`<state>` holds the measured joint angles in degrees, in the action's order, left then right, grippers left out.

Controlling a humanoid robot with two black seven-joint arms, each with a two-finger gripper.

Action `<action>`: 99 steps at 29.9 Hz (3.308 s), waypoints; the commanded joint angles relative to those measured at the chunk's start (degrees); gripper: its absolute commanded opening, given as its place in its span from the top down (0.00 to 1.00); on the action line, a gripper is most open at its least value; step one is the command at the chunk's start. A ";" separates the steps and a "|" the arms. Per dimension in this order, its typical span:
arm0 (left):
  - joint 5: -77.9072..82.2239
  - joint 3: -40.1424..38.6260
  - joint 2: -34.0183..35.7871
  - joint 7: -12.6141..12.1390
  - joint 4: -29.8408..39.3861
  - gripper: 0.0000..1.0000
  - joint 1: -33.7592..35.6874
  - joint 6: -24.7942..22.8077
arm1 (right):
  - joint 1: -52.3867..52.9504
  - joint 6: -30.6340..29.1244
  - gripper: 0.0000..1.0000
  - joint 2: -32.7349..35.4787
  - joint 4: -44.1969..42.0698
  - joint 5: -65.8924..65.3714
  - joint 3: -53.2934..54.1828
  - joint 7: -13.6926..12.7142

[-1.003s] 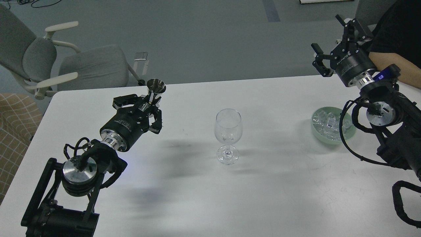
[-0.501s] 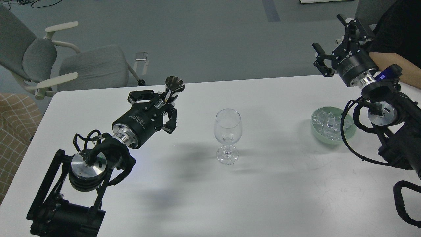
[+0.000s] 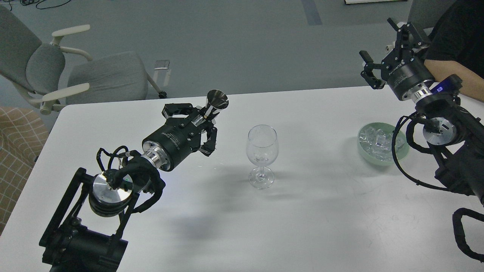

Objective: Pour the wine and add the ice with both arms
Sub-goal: 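Lift the jigger with the left gripper and carry it over the wine glass, then tilt the jigger with the left gripper to pour into the wine glass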

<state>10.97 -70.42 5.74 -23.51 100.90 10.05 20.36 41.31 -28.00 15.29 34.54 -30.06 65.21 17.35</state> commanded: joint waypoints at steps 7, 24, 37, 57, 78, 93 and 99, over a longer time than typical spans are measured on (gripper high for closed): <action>1.33 1.95 3.22 -1.45 -0.01 1.00 1.55 -3.31 | 0.00 0.00 0.00 0.09 0.00 0.00 0.00 0.05; 7.49 5.11 2.43 -1.53 -0.01 1.00 3.66 -6.91 | 0.00 0.00 0.00 0.44 0.00 0.00 0.00 0.05; 14.26 8.19 0.41 -1.53 -0.18 1.00 4.10 -6.83 | 0.00 0.00 0.00 0.62 0.00 0.00 0.00 0.05; 24.62 10.74 0.23 -1.45 -0.27 1.00 5.77 -6.91 | 0.00 0.00 0.00 0.53 0.00 0.00 0.00 0.05; 33.41 11.09 0.94 -0.83 -0.01 1.00 6.92 -10.51 | -0.09 0.00 0.00 0.53 0.00 0.00 0.00 0.05; 45.63 11.18 1.37 2.68 -0.01 1.00 6.04 -17.28 | -0.44 0.00 0.00 0.53 0.00 0.00 0.00 0.05; 48.79 11.53 1.46 3.56 -0.01 1.00 5.95 -17.37 | -0.44 0.00 0.00 0.53 0.00 0.00 0.00 0.05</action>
<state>58.35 -59.21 7.16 -20.44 100.92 16.03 3.00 40.87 -28.00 15.76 34.54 -30.06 65.21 17.40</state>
